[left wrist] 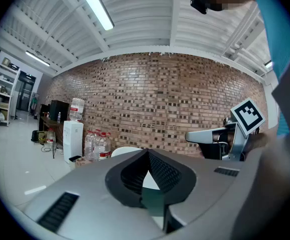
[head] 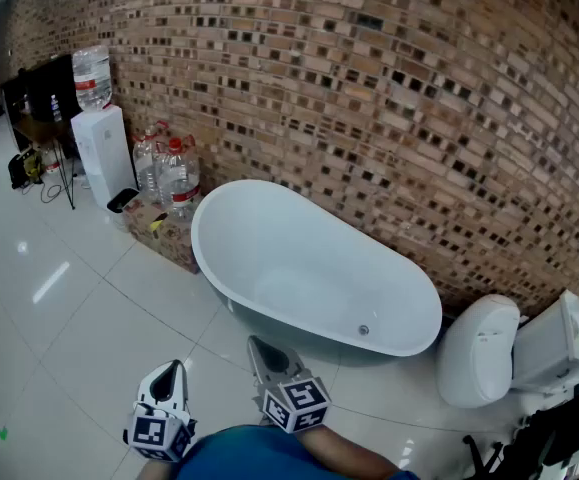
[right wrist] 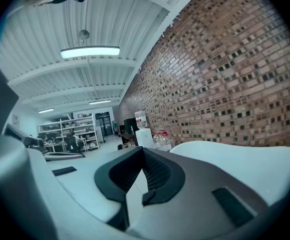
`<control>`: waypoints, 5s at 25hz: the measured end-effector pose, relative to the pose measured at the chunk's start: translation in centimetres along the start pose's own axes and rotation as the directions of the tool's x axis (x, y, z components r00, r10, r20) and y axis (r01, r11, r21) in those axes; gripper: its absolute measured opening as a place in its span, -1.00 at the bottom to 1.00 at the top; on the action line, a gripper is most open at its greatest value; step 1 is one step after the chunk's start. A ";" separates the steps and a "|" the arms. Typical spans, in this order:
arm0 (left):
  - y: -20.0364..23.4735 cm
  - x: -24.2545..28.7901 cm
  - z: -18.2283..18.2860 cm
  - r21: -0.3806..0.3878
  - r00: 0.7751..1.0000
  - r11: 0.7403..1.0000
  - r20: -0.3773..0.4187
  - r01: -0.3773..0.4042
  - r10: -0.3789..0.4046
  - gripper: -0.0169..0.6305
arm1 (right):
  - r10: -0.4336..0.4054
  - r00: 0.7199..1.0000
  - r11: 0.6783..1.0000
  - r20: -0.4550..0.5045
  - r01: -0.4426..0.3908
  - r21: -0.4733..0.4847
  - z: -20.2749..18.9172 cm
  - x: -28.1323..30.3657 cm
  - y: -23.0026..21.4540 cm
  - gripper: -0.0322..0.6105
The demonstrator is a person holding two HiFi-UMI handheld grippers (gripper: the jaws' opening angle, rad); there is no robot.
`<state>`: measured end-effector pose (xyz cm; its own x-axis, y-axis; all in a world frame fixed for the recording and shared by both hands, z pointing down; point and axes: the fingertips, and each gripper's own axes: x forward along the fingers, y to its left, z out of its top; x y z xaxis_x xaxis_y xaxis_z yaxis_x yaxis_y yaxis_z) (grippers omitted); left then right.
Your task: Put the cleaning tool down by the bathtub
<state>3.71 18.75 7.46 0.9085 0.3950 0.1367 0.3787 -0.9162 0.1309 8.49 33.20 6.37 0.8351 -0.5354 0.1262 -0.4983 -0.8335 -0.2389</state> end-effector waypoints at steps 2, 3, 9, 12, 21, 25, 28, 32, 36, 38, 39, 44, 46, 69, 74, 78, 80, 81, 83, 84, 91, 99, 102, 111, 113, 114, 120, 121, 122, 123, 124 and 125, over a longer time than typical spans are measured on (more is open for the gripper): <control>-0.3 0.5 -0.2 0.009 1.000 1.000 -0.004 0.006 -0.006 -0.94 | -0.009 1.000 1.000 0.001 0.009 -0.003 -0.1 -0.2 -0.5 -0.88; -0.4 0.7 -0.3 0.011 1.000 1.000 -0.004 0.010 -0.010 -0.94 | -0.013 1.000 1.000 0.001 0.013 -0.004 -0.1 -0.3 -0.7 -0.88; 0.0 0.7 0.4 0.013 1.000 1.000 -0.006 -0.003 0.003 -0.94 | 0.003 1.000 1.000 -0.002 -0.003 0.003 0.6 0.3 -0.2 -0.88; 1.4 -0.3 0.9 0.005 0.999 0.999 -0.006 -0.037 0.037 -0.94 | 0.030 0.999 0.999 -0.015 -0.030 0.011 0.7 1.4 1.2 -0.88; 8.3 -7.6 -0.1 -0.028 0.978 0.978 0.031 -0.206 0.206 -0.94 | 0.111 0.992 0.994 -0.056 -0.111 0.001 -1.8 5.2 7.4 -0.88; 11.4 -11.5 -1.0 -0.055 0.954 0.954 0.052 -0.293 0.296 -0.94 | 0.154 0.985 0.988 -0.074 -0.155 -0.004 -3.3 7.0 10.2 -0.88; 13.7 -14.7 -1.7 -0.062 0.935 0.936 0.049 -0.347 0.350 -0.94 | 0.177 0.981 0.984 -0.084 -0.178 -0.003 -4.6 8.1 12.4 -0.88; 16.5 -18.6 -2.2 -0.079 0.904 0.905 0.060 -0.419 0.424 -0.94 | 0.225 0.969 0.974 -0.104 -0.226 0.004 -6.1 9.5 15.5 -0.88; 19.7 -21.9 -3.1 -0.105 0.847 0.848 0.062 -0.520 0.528 -0.94 | 0.306 0.942 0.951 -0.139 -0.310 -0.009 -7.5 11.3 18.5 -0.87; 21.0 -23.4 -4.1 -0.104 0.814 0.814 0.049 -0.572 0.578 -0.94 | 0.344 0.926 0.937 -0.158 -0.349 -0.009 -8.3 12.2 19.6 -0.87; 21.5 -24.0 -4.6 -0.104 0.798 0.797 0.042 -0.595 0.601 -0.94 | 0.361 0.918 0.930 -0.166 -0.367 -0.007 -8.7 12.7 20.0 -0.87; 23.2 -25.7 -7.1 -0.104 0.717 0.713 -0.009 -0.693 0.697 -0.94 | 0.462 0.864 0.883 -0.200 -0.470 0.010 -10.6 15.5 21.1 -0.87; 23.3 -25.7 -7.2 -0.118 0.680 0.675 -0.014 -0.729 0.733 -0.94 | 0.499 0.839 0.861 -0.216 -0.508 0.019 -11.0 16.7 21.2 -0.87; 30.7 -32.6 -10.8 -0.127 0.489 0.480 -0.048 -0.868 0.871 -0.94 | 0.658 0.614 0.657 -0.436 -0.751 -0.066 -20.7 23.5 31.3 -0.87; 32.4 -35.6 -13.3 -0.124 0.497 0.486 -0.075 -0.865 0.865 -0.94 | 0.665 0.578 0.639 -0.473 -0.768 -0.040 -24.4 23.2 36.4 -0.87; 32.1 -36.2 -14.6 -0.115 0.506 0.497 -0.079 -0.860 0.859 -0.94 | 0.686 0.532 0.611 -0.497 -0.792 -0.004 -26.3 21.8 38.4 -0.87; 31.7 -35.3 -14.9 -0.125 0.521 0.510 -0.075 -0.851 0.850 -0.94 | 0.694 0.513 0.596 -0.505 -0.803 0.003 -26.9 21.3 38.1 -0.87; 31.7 -34.6 -14.8 -0.128 0.533 0.522 -0.069 -0.843 0.843 -0.94 | 0.697 0.508 0.591 -0.507 -0.807 0.004 -27.0 21.3 37.7 -0.87; 31.6 -32.8 -14.8 -0.116 0.564 0.555 -0.065 -0.824 0.823 -0.94 | 0.696 0.509 0.595 -0.506 -0.803 0.010 -26.8 21.3 36.5 -0.87; 31.6 -32.0 -15.2 -0.112 0.578 0.569 -0.073 -0.815 0.813 -0.94 | 0.694 0.513 0.601 -0.505 -0.799 0.014 -26.7 21.2 35.7 -0.87; 35.4 -27.3 -18.3 -0.054 0.676 0.675 -0.127 -0.735 0.726 -0.91 | 0.627 0.593 0.676 -0.506 -0.736 -0.025 -26.9 23.4 31.6 -0.87; 40.1 -22.0 -27.0 -0.027 0.744 0.756 -0.205 -0.654 0.636 -0.86 | 0.529 0.708 0.779 -0.469 -0.624 -0.062 -31.8 25.6 24.6 -0.87; 42.2 -20.0 -32.1 -0.086 0.682 0.683 -0.221 -0.725 0.697 -0.86 | 0.481 0.731 0.810 -0.484 -0.582 -0.073 -35.4 27.3 20.5 -0.87; 46.5 -15.6 -45.1 -0.164 0.588 0.565 -0.252 -0.809 0.769 -0.76 | 0.412 0.771 0.848 -0.486 -0.520 -0.106 -44.5 32.8 13.6 -0.87; 47.2 -15.6 -48.3 -0.187 0.559 0.527 -0.264 -0.829 0.786 -0.76 | 0.430 0.768 0.835 -0.474 -0.539 -0.115 -46.2 33.9 13.6 -0.87; 47.6 -15.5 -50.0 -0.195 0.547 0.511 -0.266 -0.837 0.794 -0.76 | 0.445 0.763 0.823 -0.470 -0.555 -0.122 -47.1 34.6 13.9 -0.87; 50.5 -14.7 -58.5 -0.184 0.490 0.457 -0.230 -0.870 0.841 -0.76 | 0.563 0.647 0.668 -0.514 -0.723 -0.178 -56.7 39.0 16.6 -0.85; 50.8 -14.7 -59.4 -0.171 0.482 0.453 -0.223 -0.875 0.847 -0.76 | 0.581 0.613 0.631 -0.535 -0.755 -0.179 -58.9 39.6 17.4 -0.85; 51.2 -15.0 -60.3 -0.158 0.472 0.447 -0.216 -0.881 0.855 -0.76 | 0.600 0.575 0.592 -0.556 -0.787 -0.175 -61.1 40.0 18.4 -0.83; 51.5 -15.4 -61.0 -0.148 0.460 0.438 -0.209 -0.887 0.863 -0.76 | 0.619 0.535 0.550 -0.575 -0.818 -0.169 -63.3 40.4 19.6 -0.83; 51.8 -16.1 -61.6 -0.142 0.449 0.428 -0.200 -0.893 0.871 -0.76 | 0.636 0.495 0.508 -0.593 -0.846 -0.161 -65.4 40.6 21.0 -0.83; 52.2 -16.8 -62.1 -0.140 0.441 0.420 -0.190 -0.896 0.877 -0.76 | 0.649 0.457 0.468 -0.608 -0.870 -0.154 -67.5 40.7 22.5 -0.81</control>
<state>-2.76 -31.53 72.96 0.6993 -0.6166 0.3616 -0.6799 -0.7300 0.0700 15.52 -16.53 71.07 -0.0834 -0.8688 0.4882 -0.9958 0.0547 -0.0730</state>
